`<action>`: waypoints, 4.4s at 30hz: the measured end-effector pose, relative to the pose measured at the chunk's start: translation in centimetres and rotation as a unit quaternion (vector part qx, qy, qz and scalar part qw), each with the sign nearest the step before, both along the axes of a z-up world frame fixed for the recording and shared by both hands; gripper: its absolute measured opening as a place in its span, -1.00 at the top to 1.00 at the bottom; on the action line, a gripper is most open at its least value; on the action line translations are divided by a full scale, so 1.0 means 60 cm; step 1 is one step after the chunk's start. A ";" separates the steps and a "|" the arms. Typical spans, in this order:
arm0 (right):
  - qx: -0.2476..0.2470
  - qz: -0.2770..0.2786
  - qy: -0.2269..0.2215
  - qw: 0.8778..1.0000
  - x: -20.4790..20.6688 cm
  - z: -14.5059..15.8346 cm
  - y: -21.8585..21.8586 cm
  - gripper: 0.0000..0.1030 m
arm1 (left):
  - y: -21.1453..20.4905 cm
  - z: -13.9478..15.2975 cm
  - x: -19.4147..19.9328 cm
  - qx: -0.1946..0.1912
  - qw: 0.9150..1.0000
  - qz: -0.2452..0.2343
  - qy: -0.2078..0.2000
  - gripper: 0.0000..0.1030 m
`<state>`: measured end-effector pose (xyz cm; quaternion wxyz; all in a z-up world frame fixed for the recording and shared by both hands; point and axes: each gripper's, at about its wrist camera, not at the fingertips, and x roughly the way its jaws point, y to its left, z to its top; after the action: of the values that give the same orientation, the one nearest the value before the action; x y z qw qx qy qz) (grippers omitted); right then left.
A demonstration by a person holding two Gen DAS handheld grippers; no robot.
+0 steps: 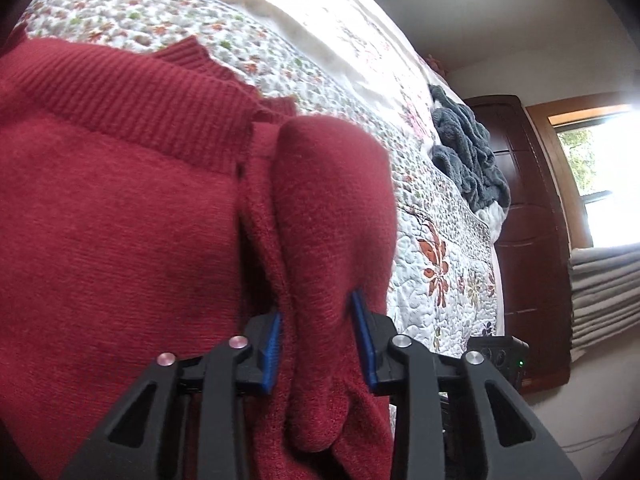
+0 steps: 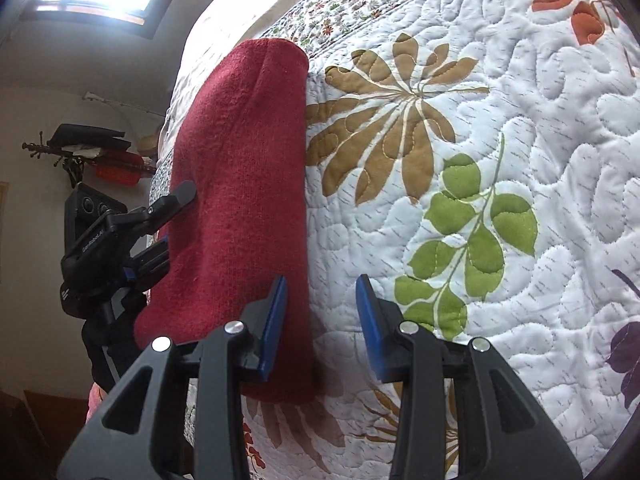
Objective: Fold small clothes
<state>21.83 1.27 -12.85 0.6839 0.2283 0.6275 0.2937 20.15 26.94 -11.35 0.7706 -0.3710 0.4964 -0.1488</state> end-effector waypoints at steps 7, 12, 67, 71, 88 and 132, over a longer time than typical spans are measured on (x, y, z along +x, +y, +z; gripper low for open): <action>-0.004 -0.002 0.002 1.000 -0.003 -0.003 -0.005 0.27 | -0.010 -0.021 0.012 -0.003 1.000 0.005 0.024 0.41; -0.005 -0.004 0.000 1.000 -0.006 0.004 -0.003 0.27 | -0.011 0.004 -0.001 -0.008 1.000 0.018 -0.008 0.70; -0.033 0.150 -0.040 0.987 -0.132 0.068 0.282 0.04 | 0.414 0.025 -0.249 0.032 0.983 0.181 -0.017 0.53; -0.020 0.146 -0.037 0.988 -0.137 0.069 0.257 -0.11 | 0.400 0.082 -0.319 0.038 0.983 0.173 -0.050 0.40; 0.025 0.153 -0.004 0.988 -0.138 0.073 0.250 0.61 | 0.337 0.037 -0.354 0.059 0.989 0.134 0.004 0.84; 0.040 0.134 -0.023 0.990 -0.008 0.050 0.273 -0.34 | 0.400 -0.028 -0.173 0.004 0.998 0.065 -0.014 -0.08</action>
<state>21.37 17.62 -9.86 0.6430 0.1626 0.6240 0.4132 9.79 50.94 -13.05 0.7871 -0.3974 0.4607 -0.1020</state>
